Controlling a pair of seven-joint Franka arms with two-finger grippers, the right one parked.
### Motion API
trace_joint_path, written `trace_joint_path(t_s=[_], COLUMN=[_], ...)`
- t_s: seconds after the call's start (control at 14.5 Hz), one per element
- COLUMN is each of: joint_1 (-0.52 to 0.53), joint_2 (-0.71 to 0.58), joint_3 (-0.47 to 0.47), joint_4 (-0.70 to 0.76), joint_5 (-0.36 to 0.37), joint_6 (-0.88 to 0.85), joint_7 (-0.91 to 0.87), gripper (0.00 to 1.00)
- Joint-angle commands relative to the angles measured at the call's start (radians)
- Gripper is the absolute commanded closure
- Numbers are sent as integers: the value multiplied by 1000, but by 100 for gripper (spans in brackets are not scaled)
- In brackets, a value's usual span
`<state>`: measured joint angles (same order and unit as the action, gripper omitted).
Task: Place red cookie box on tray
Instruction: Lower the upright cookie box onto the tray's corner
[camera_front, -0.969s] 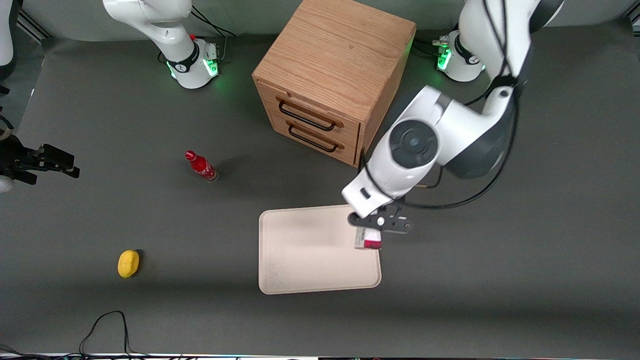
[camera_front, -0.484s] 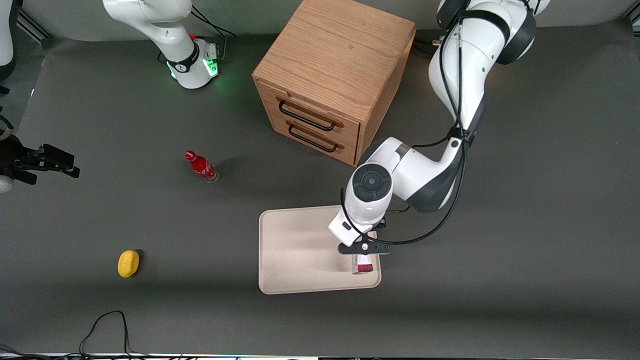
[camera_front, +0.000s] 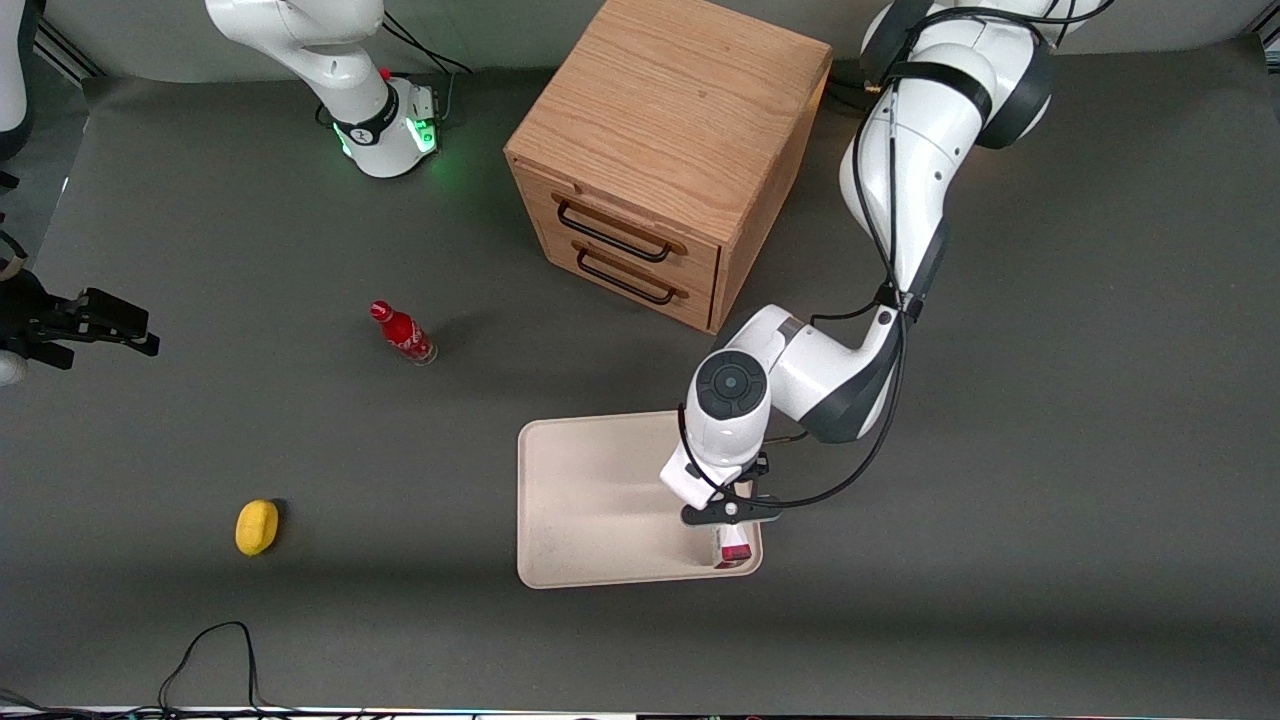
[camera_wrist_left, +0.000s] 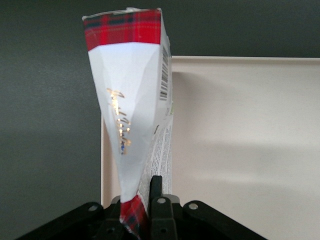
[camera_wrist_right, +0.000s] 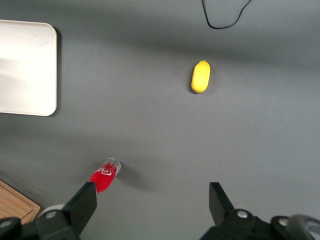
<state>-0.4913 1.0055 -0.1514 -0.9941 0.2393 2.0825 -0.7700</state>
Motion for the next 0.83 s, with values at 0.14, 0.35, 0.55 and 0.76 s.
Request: trace_joint_path(t_s=[0.14,0.35,0.55,0.76], joint_1=[-15,-13,-13,-13], joint_2=[-8,-10,-13,-15], joint_3=[47,50,50,50], joint_4=[-29,-34,-34,-34], joint_5=[22,28,28,28], joint_6=[24,24,24,22], joint_7=[-31,-26,-29,-29], gripper=[73,0,0,0])
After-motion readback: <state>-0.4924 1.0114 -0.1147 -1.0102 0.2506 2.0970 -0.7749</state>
